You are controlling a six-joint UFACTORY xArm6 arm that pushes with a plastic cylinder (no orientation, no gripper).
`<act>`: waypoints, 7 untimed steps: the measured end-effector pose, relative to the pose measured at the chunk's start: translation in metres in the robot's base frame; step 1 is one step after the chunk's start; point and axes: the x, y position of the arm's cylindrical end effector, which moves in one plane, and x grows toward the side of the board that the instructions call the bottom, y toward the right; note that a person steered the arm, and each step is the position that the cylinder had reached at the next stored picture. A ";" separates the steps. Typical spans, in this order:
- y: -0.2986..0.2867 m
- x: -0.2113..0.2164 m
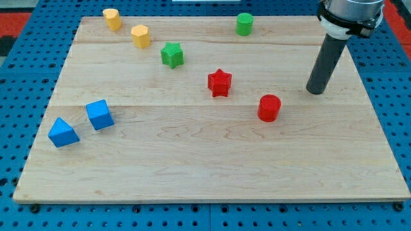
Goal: Push the green circle towards the center of the board
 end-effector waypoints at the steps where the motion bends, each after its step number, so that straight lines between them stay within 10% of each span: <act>1: 0.002 0.000; 5: -0.031 -0.218; 7: -0.119 -0.197</act>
